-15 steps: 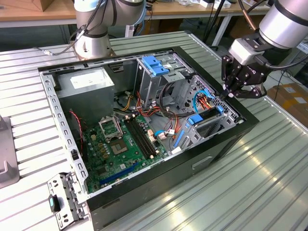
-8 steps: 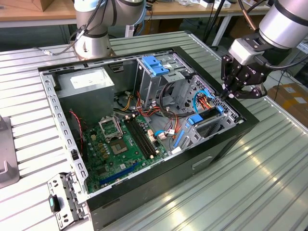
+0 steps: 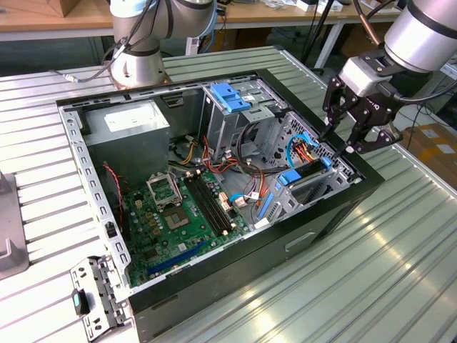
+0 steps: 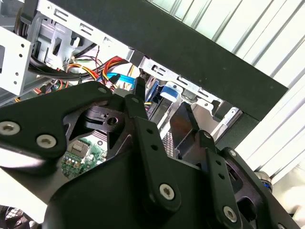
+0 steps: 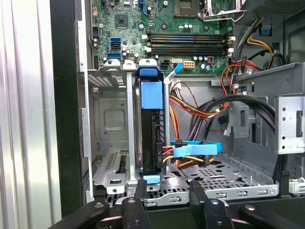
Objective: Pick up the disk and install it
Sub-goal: 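Insert the second disk wire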
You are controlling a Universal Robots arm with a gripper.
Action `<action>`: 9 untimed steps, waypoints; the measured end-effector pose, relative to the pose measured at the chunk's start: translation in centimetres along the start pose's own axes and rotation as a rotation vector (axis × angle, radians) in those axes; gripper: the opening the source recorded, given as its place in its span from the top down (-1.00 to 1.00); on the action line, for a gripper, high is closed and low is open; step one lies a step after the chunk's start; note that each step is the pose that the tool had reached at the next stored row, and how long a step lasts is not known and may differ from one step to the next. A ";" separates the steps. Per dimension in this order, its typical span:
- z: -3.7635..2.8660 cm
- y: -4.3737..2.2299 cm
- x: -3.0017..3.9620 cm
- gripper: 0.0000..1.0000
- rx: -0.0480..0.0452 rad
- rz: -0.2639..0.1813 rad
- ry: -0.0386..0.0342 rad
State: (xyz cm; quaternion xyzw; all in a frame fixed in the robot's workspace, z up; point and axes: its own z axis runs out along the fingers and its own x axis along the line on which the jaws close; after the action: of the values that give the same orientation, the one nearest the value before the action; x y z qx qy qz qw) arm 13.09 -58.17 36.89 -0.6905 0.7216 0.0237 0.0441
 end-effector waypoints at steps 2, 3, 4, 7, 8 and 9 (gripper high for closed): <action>-0.01 0.22 0.01 0.04 0.0000 0.000 0.0000; -0.01 0.47 0.01 0.04 0.0000 0.000 -0.0001; -0.02 0.62 0.01 0.04 0.0002 0.000 0.0000; -0.34 0.70 -0.02 0.04 0.0023 0.000 0.0005; -0.56 0.71 -0.04 0.04 0.0030 0.000 0.0004; -0.78 0.74 -0.05 0.04 0.0038 0.000 0.0005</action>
State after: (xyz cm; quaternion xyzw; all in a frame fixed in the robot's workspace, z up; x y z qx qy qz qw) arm 12.32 -58.16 37.66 -0.6905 0.7216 0.0221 0.0452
